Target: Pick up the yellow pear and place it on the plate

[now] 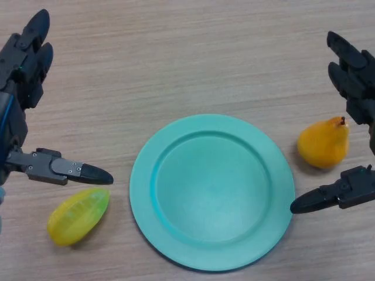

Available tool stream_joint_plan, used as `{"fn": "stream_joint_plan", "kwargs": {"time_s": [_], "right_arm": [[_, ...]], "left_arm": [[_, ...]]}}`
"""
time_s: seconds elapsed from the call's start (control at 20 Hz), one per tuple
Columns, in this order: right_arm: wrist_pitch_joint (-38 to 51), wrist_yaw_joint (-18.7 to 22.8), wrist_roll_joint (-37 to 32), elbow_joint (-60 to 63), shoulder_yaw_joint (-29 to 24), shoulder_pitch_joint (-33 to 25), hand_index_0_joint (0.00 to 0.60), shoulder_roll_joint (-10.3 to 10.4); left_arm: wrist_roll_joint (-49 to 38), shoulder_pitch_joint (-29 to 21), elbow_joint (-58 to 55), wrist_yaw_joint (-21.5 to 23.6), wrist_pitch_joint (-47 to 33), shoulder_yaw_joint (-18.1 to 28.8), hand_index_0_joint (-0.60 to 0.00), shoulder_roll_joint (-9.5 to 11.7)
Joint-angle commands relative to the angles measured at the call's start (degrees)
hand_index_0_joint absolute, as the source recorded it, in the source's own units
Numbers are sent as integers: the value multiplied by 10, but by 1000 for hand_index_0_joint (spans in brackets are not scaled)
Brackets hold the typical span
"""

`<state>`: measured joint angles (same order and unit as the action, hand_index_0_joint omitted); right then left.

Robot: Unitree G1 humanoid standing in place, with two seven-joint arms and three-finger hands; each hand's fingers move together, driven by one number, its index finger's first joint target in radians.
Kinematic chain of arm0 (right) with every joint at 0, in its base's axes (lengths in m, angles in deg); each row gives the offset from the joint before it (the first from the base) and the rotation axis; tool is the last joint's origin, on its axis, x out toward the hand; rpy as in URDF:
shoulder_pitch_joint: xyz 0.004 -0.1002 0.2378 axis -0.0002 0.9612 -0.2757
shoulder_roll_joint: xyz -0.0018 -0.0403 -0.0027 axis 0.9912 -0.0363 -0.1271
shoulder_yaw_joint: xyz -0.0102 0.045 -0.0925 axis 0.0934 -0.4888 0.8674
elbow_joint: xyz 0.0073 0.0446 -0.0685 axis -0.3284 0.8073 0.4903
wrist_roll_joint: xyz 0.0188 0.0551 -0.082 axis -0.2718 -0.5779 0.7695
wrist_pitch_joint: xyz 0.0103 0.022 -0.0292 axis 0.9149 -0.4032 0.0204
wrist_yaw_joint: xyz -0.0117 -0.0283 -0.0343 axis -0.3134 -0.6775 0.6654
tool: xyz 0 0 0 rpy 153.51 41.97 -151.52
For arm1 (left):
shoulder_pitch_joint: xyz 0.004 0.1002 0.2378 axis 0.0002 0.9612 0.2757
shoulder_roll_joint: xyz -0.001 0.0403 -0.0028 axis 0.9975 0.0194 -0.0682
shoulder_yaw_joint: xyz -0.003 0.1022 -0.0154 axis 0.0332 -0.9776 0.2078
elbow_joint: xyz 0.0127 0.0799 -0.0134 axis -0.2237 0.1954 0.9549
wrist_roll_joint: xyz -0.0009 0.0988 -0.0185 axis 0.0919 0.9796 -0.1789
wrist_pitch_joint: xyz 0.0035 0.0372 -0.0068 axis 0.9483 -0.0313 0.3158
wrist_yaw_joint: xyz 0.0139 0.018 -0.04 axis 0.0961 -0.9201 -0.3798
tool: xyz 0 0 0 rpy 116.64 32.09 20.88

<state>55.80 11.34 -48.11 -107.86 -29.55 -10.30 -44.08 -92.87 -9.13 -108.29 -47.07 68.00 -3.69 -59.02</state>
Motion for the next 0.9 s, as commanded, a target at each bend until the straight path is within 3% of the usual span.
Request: {"fn": "stream_joint_plan", "kwargs": {"time_s": [0.05,0.5,0.9], "right_arm": [[67,13,-15,-27,-40,-16,0,-18],[159,20,-20,76,-53,-52,0,-33],[406,60,45,397,-68,-162,0,-98]], "left_arm": [[-24,-21,-34,-1,-79,47,0,22],[-71,-35,-28,12,-63,40,0,25],[-33,-33,-12,4,-78,28,0,20]]}}
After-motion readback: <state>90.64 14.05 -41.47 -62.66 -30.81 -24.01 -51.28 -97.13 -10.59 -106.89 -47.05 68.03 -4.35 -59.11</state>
